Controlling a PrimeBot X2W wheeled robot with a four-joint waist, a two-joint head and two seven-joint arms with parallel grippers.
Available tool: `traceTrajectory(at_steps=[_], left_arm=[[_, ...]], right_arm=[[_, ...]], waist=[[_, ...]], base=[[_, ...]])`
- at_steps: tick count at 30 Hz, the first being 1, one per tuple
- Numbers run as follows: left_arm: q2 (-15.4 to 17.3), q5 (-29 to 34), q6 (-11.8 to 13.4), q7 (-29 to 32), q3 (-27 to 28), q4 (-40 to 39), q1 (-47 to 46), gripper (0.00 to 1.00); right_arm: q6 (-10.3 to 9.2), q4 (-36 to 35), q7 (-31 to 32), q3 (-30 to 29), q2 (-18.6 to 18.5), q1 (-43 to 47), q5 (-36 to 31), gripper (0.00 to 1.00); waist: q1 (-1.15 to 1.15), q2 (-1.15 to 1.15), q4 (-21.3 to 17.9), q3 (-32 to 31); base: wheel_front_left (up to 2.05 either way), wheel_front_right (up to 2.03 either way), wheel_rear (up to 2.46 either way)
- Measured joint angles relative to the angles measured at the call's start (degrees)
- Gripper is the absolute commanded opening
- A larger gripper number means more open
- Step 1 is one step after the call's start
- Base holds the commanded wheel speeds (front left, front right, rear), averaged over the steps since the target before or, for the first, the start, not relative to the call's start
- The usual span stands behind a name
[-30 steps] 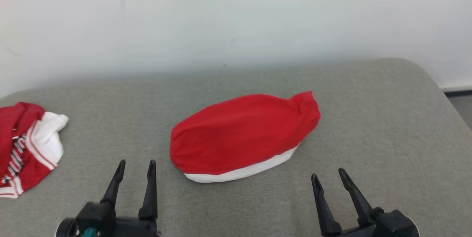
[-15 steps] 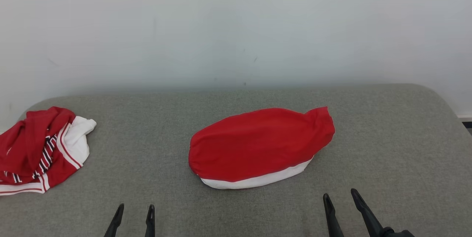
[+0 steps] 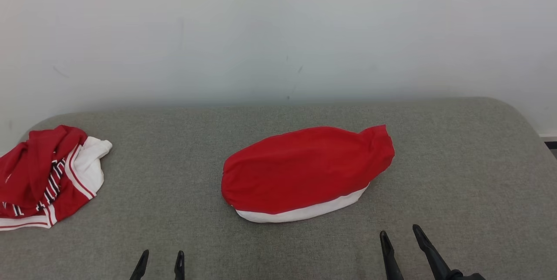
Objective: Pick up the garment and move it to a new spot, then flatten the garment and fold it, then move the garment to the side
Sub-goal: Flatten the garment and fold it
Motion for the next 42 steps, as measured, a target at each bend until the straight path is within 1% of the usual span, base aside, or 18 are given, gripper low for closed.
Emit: traceTrajectory(at_steps=[9, 13, 17, 20, 23, 29, 32, 37, 42], left_arm=[[-0.3, 0.2, -0.1, 0.0, -0.4, 3.3, -3.1, 1.00], [-0.4, 0.7, -0.1, 0.0, -0.8, 7.2, -6.0, 1.00], [-0.4, 1.8, -0.1, 0.0, -1.6, 12.5, -10.6, 1.00], [0.1, 2.4, -0.5, 0.0, -3.2, 16.5, -14.5, 1.00], [1.0, 2.4, -0.6, 0.0, -4.3, 20.8, -19.5, 1.00], [3.1, 2.4, -0.6, 0.0, -5.3, 33.0, -27.9, 1.00], [3.5, 2.4, -0.8, 0.0, -6.1, 36.5, -31.5, 1.00], [4.2, 1.3, -0.9, 0.0, -7.3, 38.5, -34.9, 1.00], [4.4, -2.3, -0.9, 0.0, -11.4, 38.3, -36.7, 1.00]], right_arm=[[0.00, 0.1, 0.0, 0.6, 0.0, -0.3, -0.5, 1.00], [0.00, 0.0, 0.0, 0.8, 0.0, -0.7, -0.9, 1.00], [0.00, 0.2, 0.0, 1.9, 0.0, -1.2, -1.0, 1.00], [0.00, 0.1, 0.0, 2.8, 0.0, -2.1, -1.2, 1.00], [0.00, -0.3, 0.0, 3.1, 0.0, -3.0, -1.0, 1.00], [0.00, -0.7, 0.0, 4.2, 0.0, -4.8, -0.9, 1.00], [0.00, -0.8, 0.0, 4.5, 0.0, -5.5, -0.9, 1.00], [0.00, -1.2, 0.0, 4.6, 0.0, -6.3, -0.5, 1.00], [0.00, -1.4, 0.0, 5.2, 0.0, -6.7, 0.0, 1.00]], waist=[[0.00, 0.00, -1.0, 1.5], [0.00, 0.00, -1.5, 2.7], [0.00, 0.00, -2.2, 4.2], [0.00, 0.00, -3.0, 5.4], [0.01, 0.01, -3.7, 7.1], [0.02, 0.01, -5.7, 10.6], [0.02, 0.01, -7.1, 11.8], [0.02, 0.01, -9.2, 13.6], [0.02, 0.01, -11.4, 15.0]], base=[[0.00, 0.00, 0.00], [0.00, 0.00, 0.00], [0.00, 0.00, 0.00], [0.00, 0.00, 0.00], [0.00, 0.00, 0.00], [0.00, 0.00, 0.00], [0.00, 0.00, 0.00], [0.00, 0.00, 0.00], [0.00, 0.00, 0.00]])
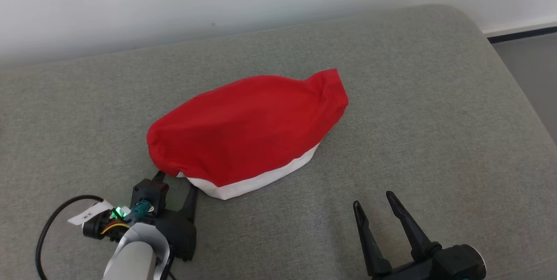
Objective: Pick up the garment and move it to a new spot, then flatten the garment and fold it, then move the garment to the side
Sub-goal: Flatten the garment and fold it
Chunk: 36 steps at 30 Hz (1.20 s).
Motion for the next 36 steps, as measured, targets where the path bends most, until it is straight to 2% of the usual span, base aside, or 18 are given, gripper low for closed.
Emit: traceTrajectory(at_steps=[6, 8, 9, 15, 19, 24, 28, 30, 36], left_arm=[[0.9, -2.6, -0.1, 0.0, -4.8, -3.8, -1.0, 1.00], [1.1, -3.1, -0.1, 0.0, -6.7, -5.2, -1.1, 0.27], [1.1, -3.1, -0.1, 0.0, -6.7, -5.2, -1.1, 0.00], [0.7, -7.7, -0.1, 0.0, -16.0, -8.2, -1.7, 0.00], [0.4, -18.4, -0.1, 2.2, -23.3, -11.3, -4.7, 0.00], [2.2, -33.3, -0.1, 9.7, -28.0, -18.3, -12.9, 0.00], [3.1, -43.2, -0.1, 15.9, -28.9, -21.9, -19.9, 0.00], [2.4, -47.8, -0.1, 19.0, -28.8, -22.5, -22.8, 0.00], [0.6, -56.2, 0.1, 22.8, -24.9, -19.7, -28.7, 0.00]], right_arm=[[0.00, 0.1, 0.0, 0.3, 0.0, -0.4, 0.6, 1.00], [0.00, 0.2, 0.0, 0.3, 0.0, -0.4, 0.6, 1.00], [0.00, 0.2, 0.0, 0.3, 0.0, -0.4, 0.6, 1.00], [0.00, 0.6, 0.0, 0.0, 0.0, -0.1, 0.8, 1.00], [0.00, 1.2, 0.0, 0.1, 0.0, 0.1, 0.8, 1.00], [0.00, 2.3, 0.0, 0.8, 0.0, 0.9, 0.8, 1.00], [0.00, 2.4, 0.0, 0.7, 0.0, 1.1, 1.0, 1.00], [0.00, 2.7, 0.0, 0.7, 0.0, 1.1, 1.2, 1.00], [0.00, 3.0, 0.0, 1.2, 0.0, 1.7, 2.7, 1.00]], waist=[[0.00, 0.00, -1.8, 0.2], [-0.01, 0.00, -2.3, 0.0], [-0.01, 0.00, -2.3, 0.0], [-0.01, 0.00, -3.3, -1.8], [-0.02, 0.00, -4.0, -3.5], [-0.02, 0.00, -5.1, -6.1], [-0.02, -0.01, -6.5, -7.7], [-0.02, 0.00, -7.5, -8.3], [-0.02, -0.01, -9.8, -10.4]], base=[[0.00, 0.00, 0.00], [0.00, 0.00, 0.00], [0.00, 0.00, 0.00], [0.00, 0.00, 0.00], [0.00, 0.00, 0.00], [0.00, 0.00, 0.00], [0.00, 0.00, 0.00], [0.00, 0.00, 0.00], [0.00, 0.00, 0.00]])
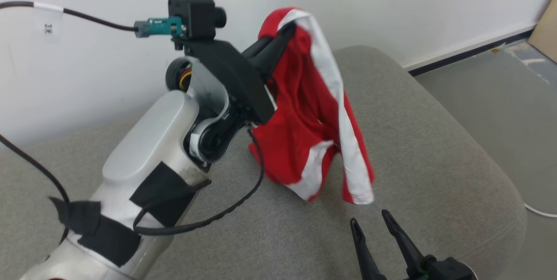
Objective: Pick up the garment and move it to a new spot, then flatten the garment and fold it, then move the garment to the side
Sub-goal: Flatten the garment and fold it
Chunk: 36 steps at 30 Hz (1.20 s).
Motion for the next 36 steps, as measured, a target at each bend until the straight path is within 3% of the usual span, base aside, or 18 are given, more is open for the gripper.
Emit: traceTrajectory(at_steps=[6, 15, 25, 29, 36], left_arm=[[2.6, -0.2, 2.8, 1.8, -1.9, 8.7, 8.5, 0.00], [9.0, -3.4, 1.3, 3.5, -2.4, 14.2, 20.7, 0.00], [16.8, -5.4, 0.2, 0.8, -0.7, 9.6, 27.2, 0.00], [19.4, -2.5, -0.1, -3.8, -2.9, 6.7, 29.6, 0.00], [20.0, -1.1, -0.1, -9.7, -5.7, 4.6, 33.1, 0.00]], right_arm=[[0.00, -0.5, 0.0, 0.0, 0.0, 0.3, 0.5, 1.00], [0.00, -0.4, 0.0, -0.4, 0.0, 0.7, 0.7, 1.00], [0.00, 1.6, 0.0, -0.7, 0.0, 1.4, 0.8, 1.00], [0.00, 2.1, 0.0, -0.7, 0.0, 1.3, 0.7, 1.00], [0.00, 2.5, 0.0, -0.4, 0.0, 1.2, 0.0, 1.00]], waist=[[0.00, 0.00, -0.4, -0.9], [0.01, 0.00, 2.1, 0.0], [0.01, 0.00, 5.7, 0.6], [0.01, 0.00, 7.4, 1.0], [0.01, 0.00, 10.2, 1.7]], base=[[0.00, 0.00, 0.00], [0.00, 0.00, 0.00], [0.00, 0.00, 0.00], [0.00, 0.00, 0.00], [0.00, 0.00, 0.00]])
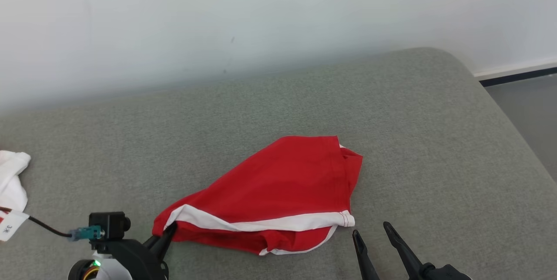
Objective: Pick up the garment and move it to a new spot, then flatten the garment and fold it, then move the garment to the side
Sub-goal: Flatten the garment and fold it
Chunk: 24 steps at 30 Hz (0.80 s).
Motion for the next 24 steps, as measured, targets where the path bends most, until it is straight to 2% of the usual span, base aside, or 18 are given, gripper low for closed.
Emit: traceTrajectory(at_steps=[9, 10, 11, 12, 13, 17, 21, 24], left_arm=[[2.1, -4.1, 0.0, 0.9, -3.6, -3.9, 1.5, 0.00], [2.5, -5.0, 0.0, 1.0, -3.7, -4.4, 1.6, 0.09], [3.0, -5.3, -0.1, 1.0, -3.9, -4.7, 1.7, 0.35], [3.6, -5.3, -0.1, 0.5, -4.0, -4.8, 1.7, 0.55], [4.1, -5.3, -0.1, 0.1, -4.0, -4.8, 1.7, 1.00], [5.6, -4.5, -0.1, -2.8, -3.8, -4.4, 1.9, 1.00], [6.4, -3.2, 1.7, -6.5, -2.9, -4.2, 3.2, 1.00], [6.7, -2.0, 4.1, -10.0, -1.7, -4.7, 4.3, 1.00]], right_arm=[[0.00, 0.8, 0.0, -0.3, 0.0, 0.4, -0.8, 1.00], [0.00, 0.9, 0.0, -0.3, 0.0, 0.4, -0.9, 1.00], [0.00, 1.0, 0.0, -0.3, 0.0, 0.4, -1.0, 1.00], [0.00, 1.1, 0.0, -0.3, 0.0, 0.4, -1.1, 1.00], [0.00, 1.1, 0.0, -0.3, 0.0, 0.4, -1.1, 1.00], [0.00, 1.1, 0.0, -0.3, 0.0, 0.4, -1.1, 1.00], [0.00, 1.3, 0.0, -0.3, 0.0, 0.6, -1.0, 1.00], [0.00, 1.4, 0.0, -0.5, 0.0, 0.8, -0.7, 1.00]], waist=[[0.00, 0.00, 2.9, -0.8], [0.00, 0.00, 3.1, -0.9], [0.00, 0.00, 3.4, -1.1], [0.00, 0.00, 3.6, -1.3], [0.00, 0.00, 3.8, -1.5], [0.00, 0.00, 4.4, -2.1], [0.00, 0.00, 4.9, -2.5], [0.00, 0.00, 5.3, -2.6]], base=[[0.00, 0.00, 0.00], [0.00, 0.00, 0.00], [0.00, 0.00, 0.00], [0.00, 0.00, 0.00], [0.00, 0.00, 0.00], [0.00, 0.00, 0.00], [0.00, 0.00, 0.00], [0.00, 0.00, 0.00]])
